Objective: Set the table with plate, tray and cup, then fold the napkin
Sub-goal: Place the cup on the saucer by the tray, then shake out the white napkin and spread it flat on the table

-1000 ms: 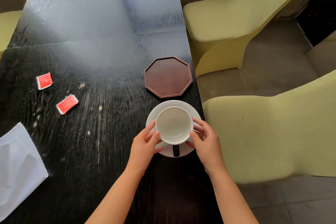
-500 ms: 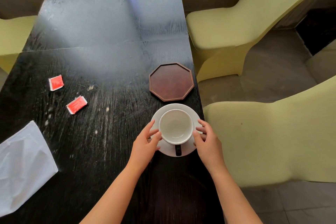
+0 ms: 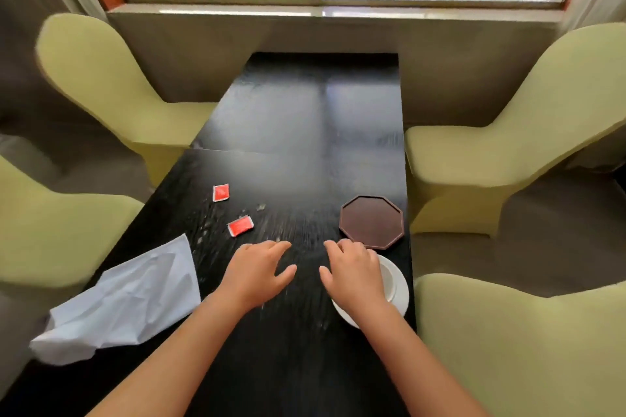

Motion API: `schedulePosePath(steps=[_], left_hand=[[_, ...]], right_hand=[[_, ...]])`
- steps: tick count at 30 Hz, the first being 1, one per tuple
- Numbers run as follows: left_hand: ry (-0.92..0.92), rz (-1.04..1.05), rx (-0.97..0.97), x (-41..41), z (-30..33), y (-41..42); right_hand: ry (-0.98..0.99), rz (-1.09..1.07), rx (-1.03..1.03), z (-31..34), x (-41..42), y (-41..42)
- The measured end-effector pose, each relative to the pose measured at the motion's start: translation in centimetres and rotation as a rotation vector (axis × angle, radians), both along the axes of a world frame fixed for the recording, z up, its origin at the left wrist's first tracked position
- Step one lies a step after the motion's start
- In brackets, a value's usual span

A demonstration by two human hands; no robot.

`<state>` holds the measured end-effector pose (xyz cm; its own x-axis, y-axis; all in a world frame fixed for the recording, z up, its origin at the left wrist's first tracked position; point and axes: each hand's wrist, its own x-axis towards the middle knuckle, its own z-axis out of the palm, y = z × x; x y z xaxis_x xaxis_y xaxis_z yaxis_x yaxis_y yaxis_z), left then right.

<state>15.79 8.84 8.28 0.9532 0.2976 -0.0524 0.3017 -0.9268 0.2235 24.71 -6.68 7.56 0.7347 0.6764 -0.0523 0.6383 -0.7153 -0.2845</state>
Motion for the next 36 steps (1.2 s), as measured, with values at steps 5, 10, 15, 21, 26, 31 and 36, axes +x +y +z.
schedulePosePath(steps=[5, 10, 15, 21, 26, 31, 36], left_hand=[[-0.035, 0.123, 0.097, -5.0, 3.1, 4.0], [-0.049, 0.215, 0.099, -10.7, 4.0, 8.9], [-0.05, 0.283, 0.07, -17.4, 2.8, 15.2], [-0.004, 0.333, -0.013, -24.9, 0.2, 24.3], [0.057, 0.344, -0.095, -28.3, -1.9, 30.1], [0.134, 0.37, -0.236, -28.9, -4.7, 32.3], [0.219, 0.356, -0.279, -26.5, -8.4, 34.3]], right_hand=[[-0.086, 0.141, 0.012, 3.3, -2.8, 5.0], [-0.101, 0.236, 0.024, 4.5, -6.7, 10.3], [-0.096, 0.291, 0.0, 3.8, -11.6, 16.3], [-0.075, 0.284, -0.059, 1.9, -17.2, 24.8], [-0.028, 0.211, -0.11, 0.2, -20.1, 29.5], [0.187, 0.027, -0.09, -2.0, -21.4, 31.3], [0.221, -0.057, -0.106, -5.6, -20.1, 33.2]])
